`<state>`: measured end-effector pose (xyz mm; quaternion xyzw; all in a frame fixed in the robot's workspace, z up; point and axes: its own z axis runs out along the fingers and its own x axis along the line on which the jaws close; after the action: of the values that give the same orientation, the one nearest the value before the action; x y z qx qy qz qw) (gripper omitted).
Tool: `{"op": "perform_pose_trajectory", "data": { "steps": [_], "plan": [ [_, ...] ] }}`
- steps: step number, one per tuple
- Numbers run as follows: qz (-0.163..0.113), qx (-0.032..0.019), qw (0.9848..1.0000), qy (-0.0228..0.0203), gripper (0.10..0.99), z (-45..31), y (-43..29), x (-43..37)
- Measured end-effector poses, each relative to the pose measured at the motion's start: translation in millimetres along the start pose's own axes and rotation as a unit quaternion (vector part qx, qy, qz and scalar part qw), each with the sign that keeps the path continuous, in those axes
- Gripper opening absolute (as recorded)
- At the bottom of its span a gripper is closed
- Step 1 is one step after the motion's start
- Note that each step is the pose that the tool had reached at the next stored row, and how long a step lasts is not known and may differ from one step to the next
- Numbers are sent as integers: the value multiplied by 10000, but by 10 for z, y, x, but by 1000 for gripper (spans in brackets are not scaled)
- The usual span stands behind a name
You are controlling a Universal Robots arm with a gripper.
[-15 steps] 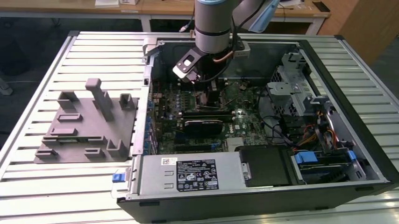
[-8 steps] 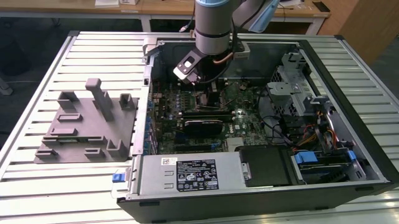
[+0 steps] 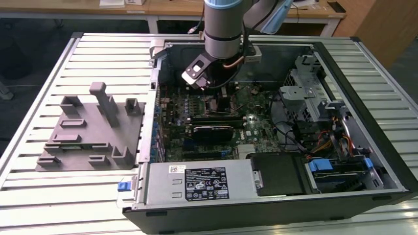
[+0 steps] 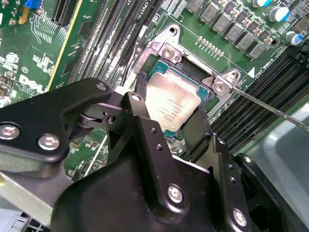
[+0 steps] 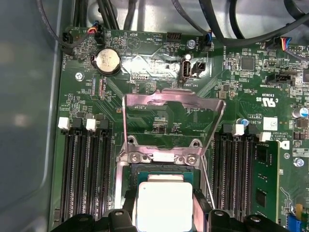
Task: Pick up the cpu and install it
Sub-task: 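Place the cpu into insertion slot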
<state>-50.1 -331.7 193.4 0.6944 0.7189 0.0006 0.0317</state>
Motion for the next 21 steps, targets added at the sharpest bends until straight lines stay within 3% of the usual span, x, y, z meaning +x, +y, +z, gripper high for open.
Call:
{"op": "perform_pose_trajectory", "data": {
  "steps": [14, 21],
  "plan": [
    [34, 2, 10000, -2, 541, 5, 34, 0],
    [50, 1, 10000, 18, 541, 2, 13, 1]
  ]
}}
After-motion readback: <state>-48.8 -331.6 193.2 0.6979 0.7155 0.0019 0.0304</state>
